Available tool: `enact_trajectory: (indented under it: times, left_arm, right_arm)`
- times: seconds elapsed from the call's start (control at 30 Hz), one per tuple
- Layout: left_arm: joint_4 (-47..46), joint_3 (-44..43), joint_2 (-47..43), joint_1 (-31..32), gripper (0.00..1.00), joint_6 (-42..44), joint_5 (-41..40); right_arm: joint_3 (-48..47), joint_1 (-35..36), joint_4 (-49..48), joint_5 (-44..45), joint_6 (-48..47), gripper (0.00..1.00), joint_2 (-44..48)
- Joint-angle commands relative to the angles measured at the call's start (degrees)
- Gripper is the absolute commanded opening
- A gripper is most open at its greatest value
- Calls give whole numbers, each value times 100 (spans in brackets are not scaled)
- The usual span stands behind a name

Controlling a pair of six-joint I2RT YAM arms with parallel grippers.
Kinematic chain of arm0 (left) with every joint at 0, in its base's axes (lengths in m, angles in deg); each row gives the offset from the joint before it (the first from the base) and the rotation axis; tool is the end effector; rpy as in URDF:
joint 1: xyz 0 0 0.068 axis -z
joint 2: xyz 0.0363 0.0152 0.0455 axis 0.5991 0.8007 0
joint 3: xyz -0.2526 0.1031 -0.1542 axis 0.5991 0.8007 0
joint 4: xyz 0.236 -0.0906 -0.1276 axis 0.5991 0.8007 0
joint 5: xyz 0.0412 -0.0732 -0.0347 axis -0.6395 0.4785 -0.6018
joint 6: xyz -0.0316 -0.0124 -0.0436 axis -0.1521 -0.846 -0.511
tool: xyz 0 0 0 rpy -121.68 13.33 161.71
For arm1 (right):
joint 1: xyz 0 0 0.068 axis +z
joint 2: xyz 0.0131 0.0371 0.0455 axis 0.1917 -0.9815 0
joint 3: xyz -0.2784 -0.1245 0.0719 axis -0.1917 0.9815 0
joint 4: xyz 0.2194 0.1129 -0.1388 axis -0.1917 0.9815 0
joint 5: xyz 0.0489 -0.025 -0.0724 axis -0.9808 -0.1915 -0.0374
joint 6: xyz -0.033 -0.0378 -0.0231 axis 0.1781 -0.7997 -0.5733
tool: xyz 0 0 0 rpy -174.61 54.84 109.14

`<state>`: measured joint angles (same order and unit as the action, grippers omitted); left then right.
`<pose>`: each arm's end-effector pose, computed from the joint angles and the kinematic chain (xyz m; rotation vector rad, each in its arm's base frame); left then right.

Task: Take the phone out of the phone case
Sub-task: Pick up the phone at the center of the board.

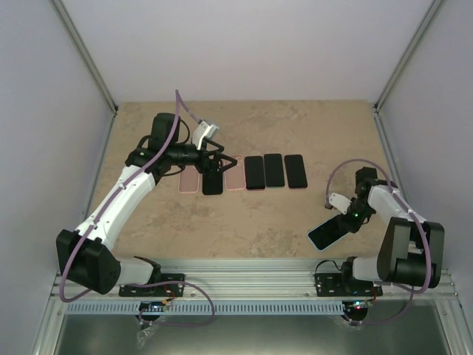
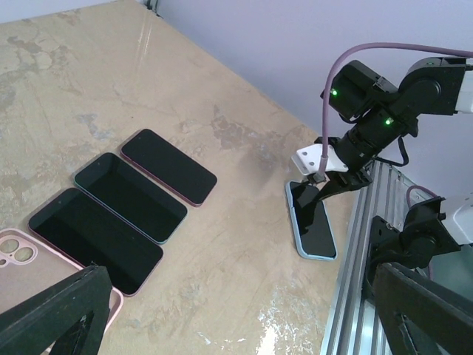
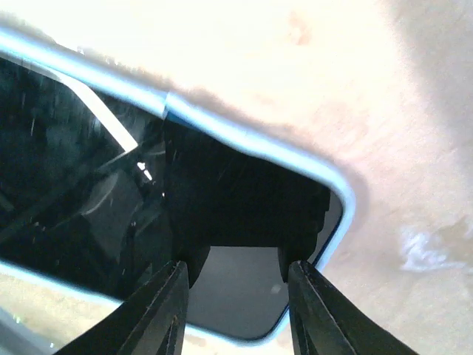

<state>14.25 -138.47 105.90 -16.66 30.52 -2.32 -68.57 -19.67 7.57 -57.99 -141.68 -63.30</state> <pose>0.2713 -0.1291 0.3766 0.8710 1.9564 -1.0901 0.1972 -0.0279 0.1833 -1.3028 2.8286 0.0704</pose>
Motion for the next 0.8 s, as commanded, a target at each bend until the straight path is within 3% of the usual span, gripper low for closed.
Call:
enact_trajectory:
  times: [0.0, 0.17, 0.3, 0.47, 0.57, 0.77]
  left_arm:
    - [-148, -49, 95, 7, 99, -10, 70]
    - [-108, -144, 218, 7, 99, -11, 83]
    - [-131, -165, 294, 7, 99, -33, 130]
    - [-147, -178, 313, 7, 99, -52, 163]
    - [-140, -161, 298, 7, 99, -43, 150]
    - [-151, -162, 270, 7, 99, -62, 168]
  right_arm:
    - [106, 250, -763, -401, 405, 38, -447]
    - [-287, 382, -475, -639, 440, 35, -483]
    - [-452, 251, 385, -741, -183, 37, 427]
    - [4, 206, 1332, -262, -863, 33, 1283]
    - [388, 132, 1294, 87, -962, 26, 1518]
    - [782, 60, 806, 368, -743, 24, 1207]
